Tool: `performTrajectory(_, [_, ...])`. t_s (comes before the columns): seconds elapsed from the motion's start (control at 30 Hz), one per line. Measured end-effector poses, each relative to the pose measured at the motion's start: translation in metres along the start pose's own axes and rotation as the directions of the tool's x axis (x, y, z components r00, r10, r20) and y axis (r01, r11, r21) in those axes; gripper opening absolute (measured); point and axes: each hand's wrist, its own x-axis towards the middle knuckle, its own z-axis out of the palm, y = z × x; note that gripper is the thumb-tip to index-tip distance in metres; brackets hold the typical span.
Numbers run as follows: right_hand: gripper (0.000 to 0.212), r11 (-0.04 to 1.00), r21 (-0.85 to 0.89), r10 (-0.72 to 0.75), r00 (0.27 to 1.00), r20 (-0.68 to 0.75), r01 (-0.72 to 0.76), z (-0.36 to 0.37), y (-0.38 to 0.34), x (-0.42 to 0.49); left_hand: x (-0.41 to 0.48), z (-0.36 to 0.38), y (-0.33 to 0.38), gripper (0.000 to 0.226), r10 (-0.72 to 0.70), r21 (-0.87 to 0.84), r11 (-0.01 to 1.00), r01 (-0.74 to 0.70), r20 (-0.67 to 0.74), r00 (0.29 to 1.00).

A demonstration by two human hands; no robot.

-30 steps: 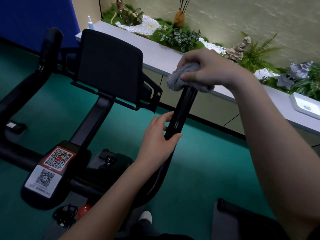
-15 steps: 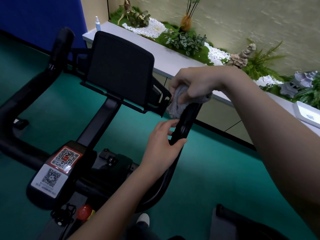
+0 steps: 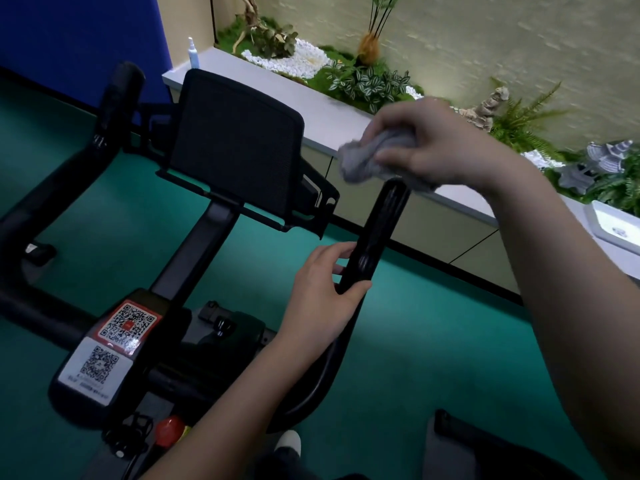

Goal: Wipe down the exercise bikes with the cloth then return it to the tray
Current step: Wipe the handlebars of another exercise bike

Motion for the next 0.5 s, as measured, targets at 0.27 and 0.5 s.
performTrajectory(0.27, [0.015, 0.871, 0.462, 0.297, 0.928, -0.226, -0.167, 0.033, 0.038, -0.024, 0.001, 0.000, 0.000, 0.048, 0.010, 0.051, 0.999, -0.010, 0.003, 1.000])
performTrajectory(0.5, [0.016, 0.635, 0.729, 0.583, 0.778, -0.234, -0.256, 0.065, 0.050, -0.049, 0.000, 0.000, 0.002, 0.046, 0.040, 0.076, 0.996, -0.041, 0.016, 0.999])
